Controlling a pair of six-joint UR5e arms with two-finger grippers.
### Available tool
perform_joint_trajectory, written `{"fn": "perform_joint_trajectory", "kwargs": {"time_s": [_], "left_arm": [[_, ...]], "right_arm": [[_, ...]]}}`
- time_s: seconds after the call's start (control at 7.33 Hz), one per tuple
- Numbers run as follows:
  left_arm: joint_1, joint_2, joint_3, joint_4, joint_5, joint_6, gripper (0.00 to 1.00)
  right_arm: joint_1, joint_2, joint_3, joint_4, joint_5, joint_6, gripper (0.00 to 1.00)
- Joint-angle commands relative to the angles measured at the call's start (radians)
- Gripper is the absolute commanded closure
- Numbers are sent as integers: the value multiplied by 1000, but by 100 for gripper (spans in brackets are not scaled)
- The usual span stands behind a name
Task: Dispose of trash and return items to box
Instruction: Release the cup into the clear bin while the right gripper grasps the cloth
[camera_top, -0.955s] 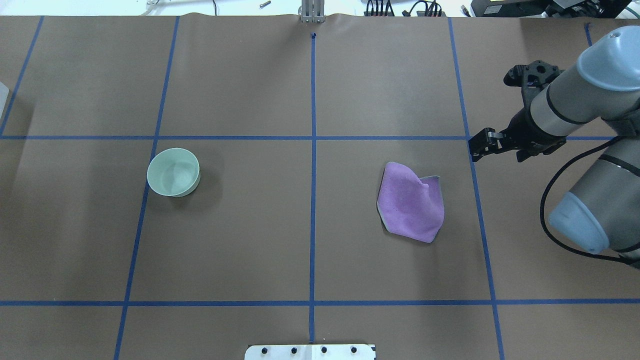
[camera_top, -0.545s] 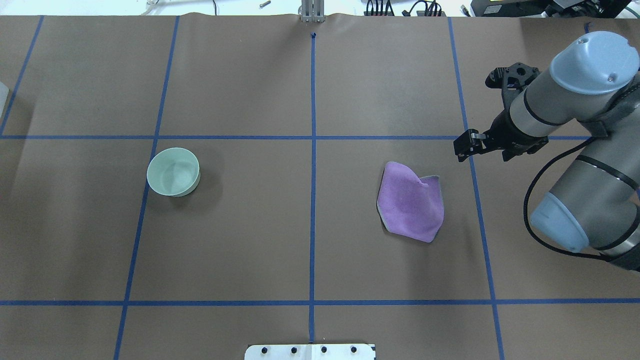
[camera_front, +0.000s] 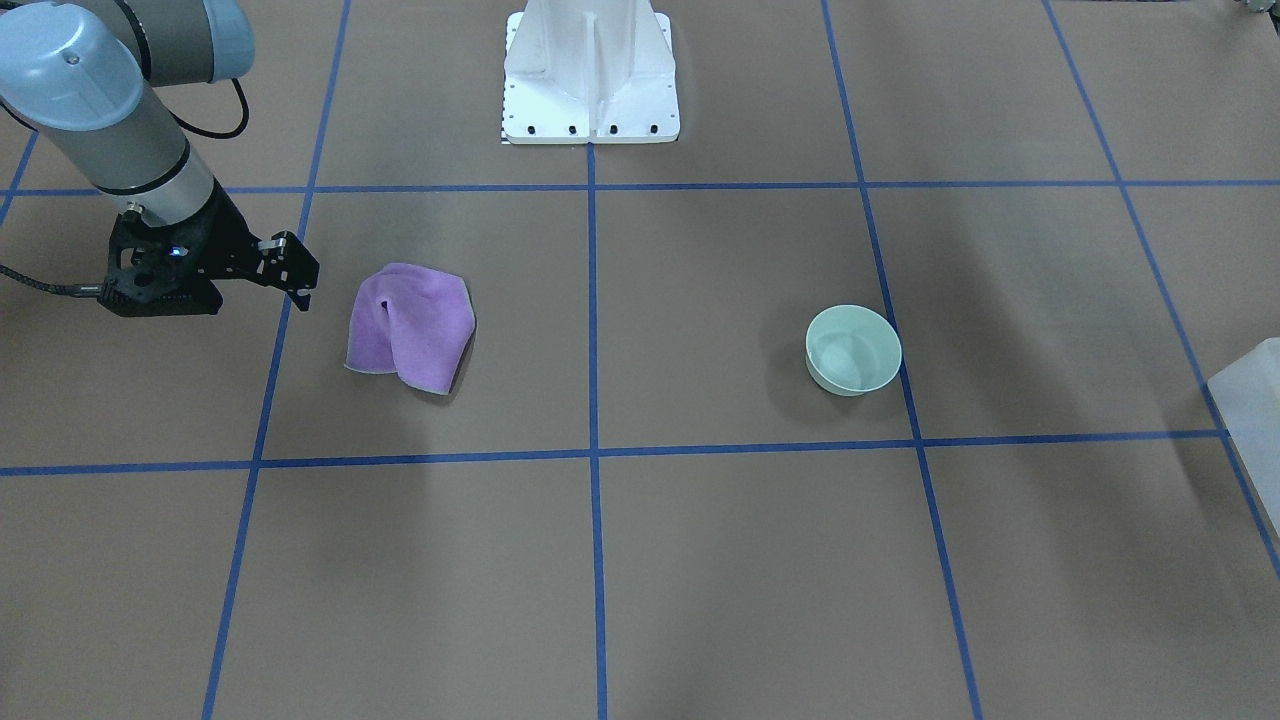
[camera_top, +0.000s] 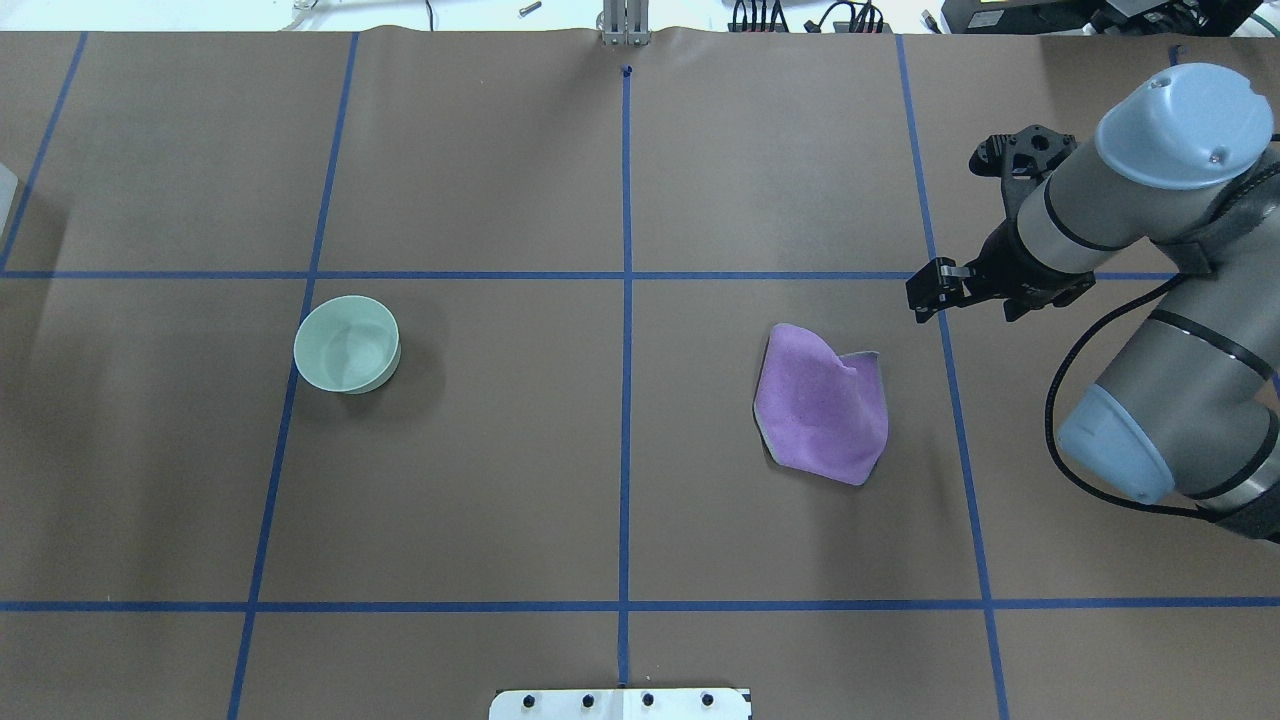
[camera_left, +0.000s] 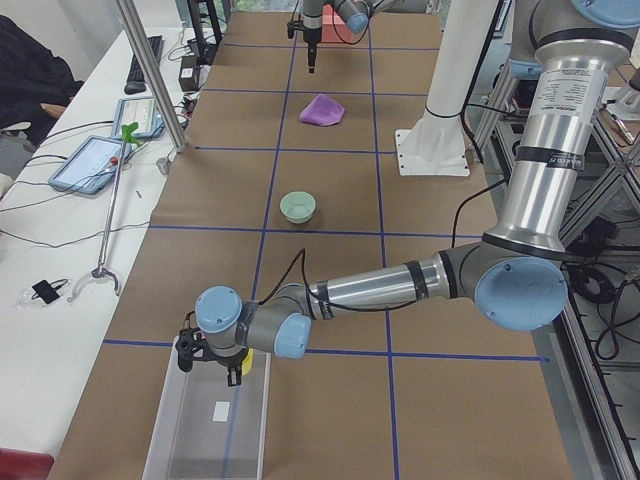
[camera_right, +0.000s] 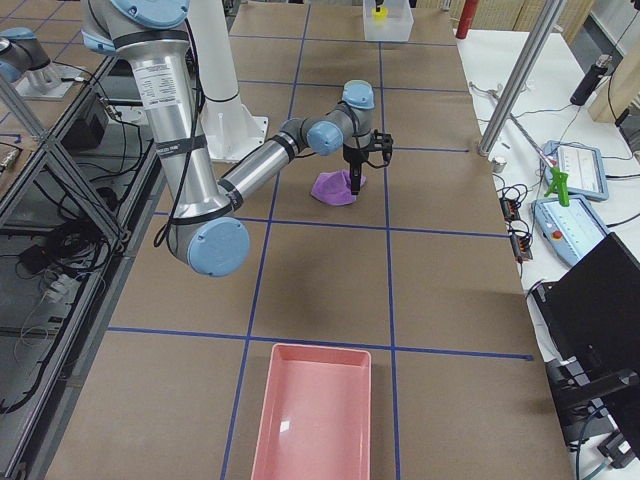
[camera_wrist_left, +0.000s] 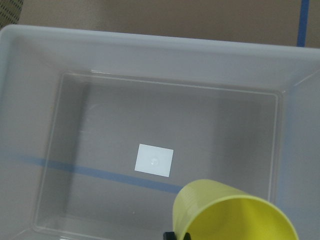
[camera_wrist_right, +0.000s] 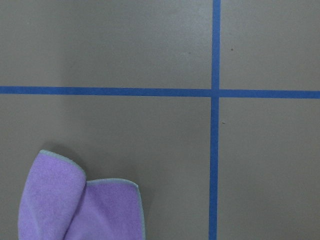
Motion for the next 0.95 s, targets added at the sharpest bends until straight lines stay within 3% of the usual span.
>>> {"fn": "perform_joint_trajectory", "kwargs": {"time_s": [0.0,0.82], "left_arm": [[2,25,5,0,-65,26,100],[-12,-15,80,10,-57,52,100]], "right_arm": [[0,0,2,0,0,0,0],[-9,17,13,0,-11,43,0]]}}
